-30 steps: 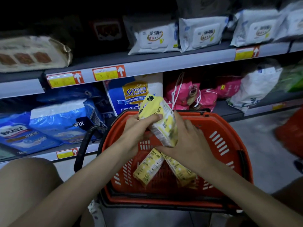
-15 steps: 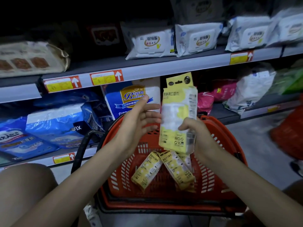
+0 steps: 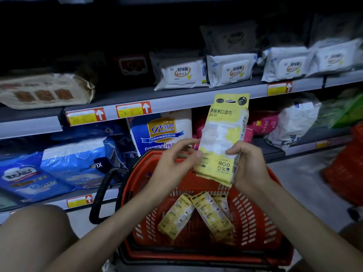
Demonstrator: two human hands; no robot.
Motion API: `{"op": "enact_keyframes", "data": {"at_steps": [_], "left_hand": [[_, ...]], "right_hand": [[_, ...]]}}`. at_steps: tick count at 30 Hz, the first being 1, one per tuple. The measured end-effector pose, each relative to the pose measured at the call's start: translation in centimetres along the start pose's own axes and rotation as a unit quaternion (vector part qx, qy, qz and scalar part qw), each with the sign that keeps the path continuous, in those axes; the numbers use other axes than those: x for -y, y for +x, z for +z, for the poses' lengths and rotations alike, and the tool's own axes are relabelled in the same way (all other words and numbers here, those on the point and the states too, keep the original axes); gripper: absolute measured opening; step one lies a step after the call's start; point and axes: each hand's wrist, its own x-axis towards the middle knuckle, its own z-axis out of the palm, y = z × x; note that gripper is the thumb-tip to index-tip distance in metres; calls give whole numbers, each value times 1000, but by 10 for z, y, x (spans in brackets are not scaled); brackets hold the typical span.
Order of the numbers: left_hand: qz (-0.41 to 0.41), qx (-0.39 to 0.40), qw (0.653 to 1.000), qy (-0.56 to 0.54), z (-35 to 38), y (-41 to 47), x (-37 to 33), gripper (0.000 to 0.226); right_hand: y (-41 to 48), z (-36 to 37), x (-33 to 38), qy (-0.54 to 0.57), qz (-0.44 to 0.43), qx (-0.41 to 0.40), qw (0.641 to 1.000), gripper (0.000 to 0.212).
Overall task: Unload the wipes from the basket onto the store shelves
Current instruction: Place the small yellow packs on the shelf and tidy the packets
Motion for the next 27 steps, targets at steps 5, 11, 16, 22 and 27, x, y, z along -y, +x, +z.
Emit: {"op": "enact_keyframes", "data": {"at_steps": [5,11,16,22,27], "left_hand": [[57,-26,994,88,10,-9,-9,50],[54,-19,984,170,21,-10,-36,77],[66,-1,997,48,17,5,-72,55],[73,-32,997,9,-1,20,-118,15],[37,-42,996,-75,-25,34,-153,29]], "right_hand": [[-4,11,20,24,-31,16,999,33],[-4,35,33,28,-124,12,992,48],[-13,51,48,-39,-183,36,982,46],[-39,69,72,-240,-320,65,914,68],[-38,77,104,-245,-365,23,898,73]]}}
